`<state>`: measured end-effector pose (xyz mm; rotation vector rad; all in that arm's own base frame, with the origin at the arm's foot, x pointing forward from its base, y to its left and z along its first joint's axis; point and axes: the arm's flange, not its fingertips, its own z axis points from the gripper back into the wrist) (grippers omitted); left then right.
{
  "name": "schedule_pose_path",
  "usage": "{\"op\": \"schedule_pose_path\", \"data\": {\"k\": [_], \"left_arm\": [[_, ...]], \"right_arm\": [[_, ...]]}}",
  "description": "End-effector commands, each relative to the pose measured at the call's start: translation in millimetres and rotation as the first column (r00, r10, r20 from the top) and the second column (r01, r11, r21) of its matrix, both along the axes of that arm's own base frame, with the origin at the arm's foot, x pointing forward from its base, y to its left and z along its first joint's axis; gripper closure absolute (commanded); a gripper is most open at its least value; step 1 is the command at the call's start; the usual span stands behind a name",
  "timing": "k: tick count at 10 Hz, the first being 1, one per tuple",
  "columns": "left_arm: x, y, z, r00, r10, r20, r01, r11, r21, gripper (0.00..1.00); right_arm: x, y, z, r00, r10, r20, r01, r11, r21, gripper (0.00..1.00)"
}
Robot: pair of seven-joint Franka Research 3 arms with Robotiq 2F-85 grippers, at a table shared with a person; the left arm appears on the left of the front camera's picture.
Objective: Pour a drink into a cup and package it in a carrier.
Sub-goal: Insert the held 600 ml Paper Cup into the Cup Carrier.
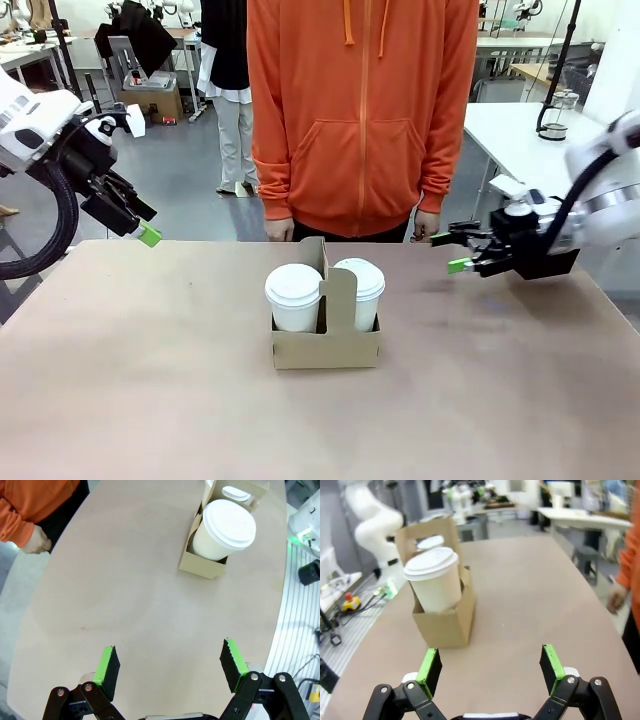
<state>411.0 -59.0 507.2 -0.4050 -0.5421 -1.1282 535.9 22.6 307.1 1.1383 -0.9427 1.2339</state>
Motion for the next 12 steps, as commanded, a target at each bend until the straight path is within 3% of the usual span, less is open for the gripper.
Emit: {"op": "schedule_pose_path", "data": {"k": [1,3,5,8,12], "left_arm": [[1,-1,0,1.000,0.008,0.008,-0.008,1.000,-0.018,0.00],[1,-1,0,1.000,0.008,0.008,-0.008,1.000,-0.018,0.00],[1,-1,0,1.000,0.008,0.008,-0.008,1.000,-0.018,0.00],[1,-1,0,1.000,0.008,0.008,-0.008,1.000,-0.018,0.00],[1,-1,0,1.000,0.008,0.008,-0.008,1.000,-0.018,0.00]], "right_arm": [[-37,-15,33,0.990,-0.122,-0.067,0.113,0.985,-0.134,0.00],[-61,-46,45,0.946,-0.301,-0.123,0.259,0.926,-0.275,0.00],[-91,-75,50,0.883,-0.457,-0.111,0.387,0.840,-0.380,0.00],[-117,-86,48,0.854,-0.512,-0.097,0.438,0.805,-0.400,0.00],[-111,-93,44,0.864,-0.497,-0.080,0.437,0.818,-0.374,0.00]]}}
